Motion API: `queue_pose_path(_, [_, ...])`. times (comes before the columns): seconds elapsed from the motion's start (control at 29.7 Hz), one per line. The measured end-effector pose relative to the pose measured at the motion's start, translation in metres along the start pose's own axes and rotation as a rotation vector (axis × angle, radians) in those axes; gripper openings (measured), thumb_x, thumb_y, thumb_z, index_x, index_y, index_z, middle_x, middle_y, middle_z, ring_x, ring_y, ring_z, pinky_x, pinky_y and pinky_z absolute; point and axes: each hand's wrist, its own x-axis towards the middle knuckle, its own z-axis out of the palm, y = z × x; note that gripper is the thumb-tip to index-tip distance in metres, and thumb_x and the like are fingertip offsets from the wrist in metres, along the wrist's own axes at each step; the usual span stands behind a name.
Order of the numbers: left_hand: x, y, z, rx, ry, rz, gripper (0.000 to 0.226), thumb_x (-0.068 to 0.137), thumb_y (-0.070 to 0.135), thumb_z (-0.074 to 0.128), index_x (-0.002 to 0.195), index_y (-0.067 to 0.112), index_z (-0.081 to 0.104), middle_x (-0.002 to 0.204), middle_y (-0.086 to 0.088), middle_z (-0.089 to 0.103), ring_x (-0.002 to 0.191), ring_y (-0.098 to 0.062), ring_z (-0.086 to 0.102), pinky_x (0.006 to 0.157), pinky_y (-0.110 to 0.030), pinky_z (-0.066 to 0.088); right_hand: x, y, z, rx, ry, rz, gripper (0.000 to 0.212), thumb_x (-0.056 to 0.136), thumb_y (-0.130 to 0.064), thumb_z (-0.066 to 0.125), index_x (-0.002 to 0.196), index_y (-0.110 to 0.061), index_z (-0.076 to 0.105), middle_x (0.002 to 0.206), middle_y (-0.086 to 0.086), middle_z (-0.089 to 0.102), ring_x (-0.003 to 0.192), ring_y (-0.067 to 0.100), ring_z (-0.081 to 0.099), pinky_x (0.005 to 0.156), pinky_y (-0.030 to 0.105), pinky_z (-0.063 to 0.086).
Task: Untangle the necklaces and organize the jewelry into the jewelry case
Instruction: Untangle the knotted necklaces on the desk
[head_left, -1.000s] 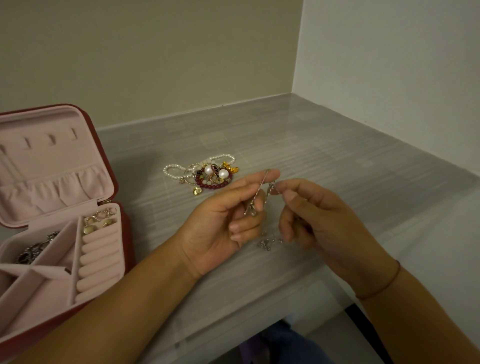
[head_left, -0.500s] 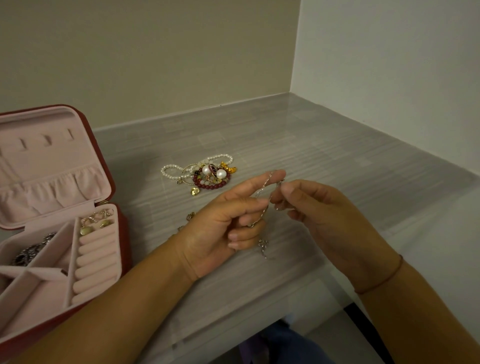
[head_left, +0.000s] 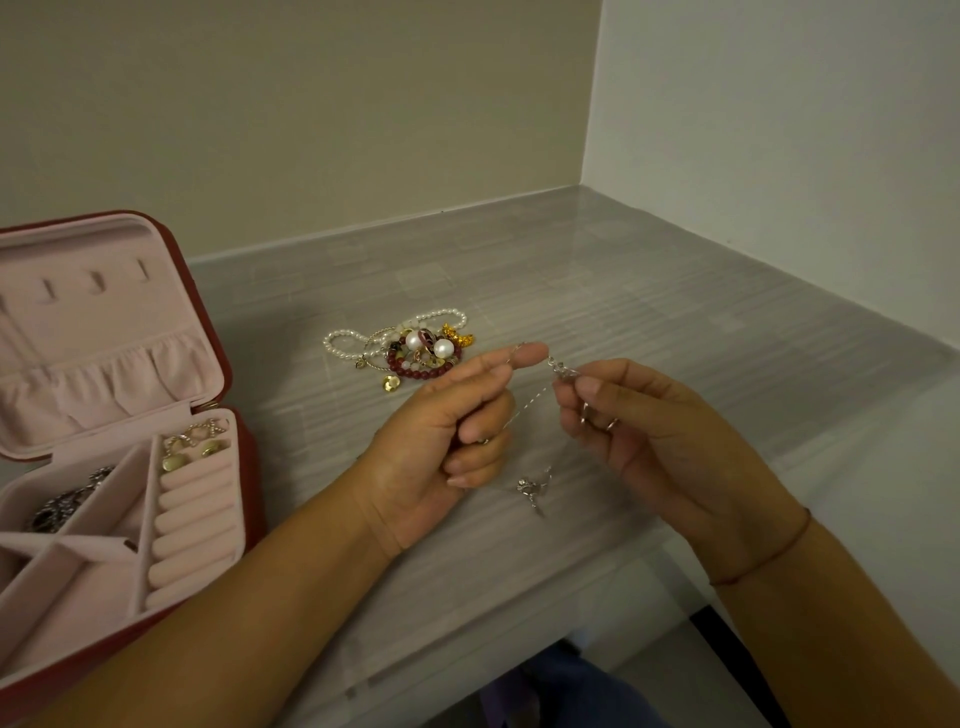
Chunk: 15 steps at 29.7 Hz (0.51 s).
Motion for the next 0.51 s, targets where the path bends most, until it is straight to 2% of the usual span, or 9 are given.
queue_pose_path(0.1, [-0.0002,0.0000,0.0007,0.018,-0.009,0.003,0.032,0.086,0.022,0.050,0.111,0.018,0.070,0.046,0.007,0.028,0.035,-0.003,0.017,0.037,-0.020,0.009,0.0008,-0.0024,0.0029,0.040,-0.034,0.090,0.006,0.071,-0.006,0.057,0.075,-0.007,0.062,0.075,0.008,0.061,0.054,0.007,0.049,0.045,0.015,0.038])
queue_pose_path(0.17, [-0.0006,0.0004,0.0013,0.030,-0.014,0.006,0.032,0.087,0.023,0.049,0.111,0.020,0.070,0.046,0.007,0.027,0.036,-0.004,0.015,0.038,-0.021,0.008,0.0013,-0.0025,0.0037,0.000,-0.054,0.133,0.012,0.073,-0.012,0.058,0.083,-0.006,0.059,0.074,0.005,0.056,0.050,0.005,0.040,0.043,0.015,0.029])
queue_pose_path(0.27, [-0.0018,0.0011,0.0020,0.052,-0.030,0.012,0.032,0.087,0.023,0.049,0.111,0.021,0.071,0.045,0.008,0.027,0.037,-0.005,0.014,0.038,-0.021,0.008,0.0017,-0.0017,0.0037,-0.075,-0.044,0.131,0.022,0.074,-0.020,0.061,0.090,-0.005,0.060,0.069,0.003,0.053,0.047,0.004,0.035,0.043,0.015,0.024])
queue_pose_path(0.4, [-0.0019,0.0007,0.0024,0.069,-0.068,0.014,0.029,0.089,0.024,0.052,0.112,0.021,0.070,0.045,0.009,0.028,0.037,-0.005,0.014,0.037,-0.020,0.009,0.0008,0.0003,0.0047,-0.125,-0.013,0.069,0.013,0.073,-0.018,0.062,0.077,-0.006,0.066,0.067,0.003,0.051,0.045,0.003,0.031,0.044,0.016,0.020])
queue_pose_path(0.51, [-0.0019,0.0008,0.0029,0.083,-0.068,0.013,0.029,0.090,0.025,0.053,0.113,0.019,0.070,0.045,0.009,0.027,0.038,-0.006,0.012,0.037,-0.020,0.009,0.0003,0.0015,0.0059,-0.173,0.027,0.013,0.010,0.070,-0.018,0.065,0.070,-0.008,0.067,0.073,0.008,0.050,0.044,0.004,0.030,0.042,0.015,0.021])
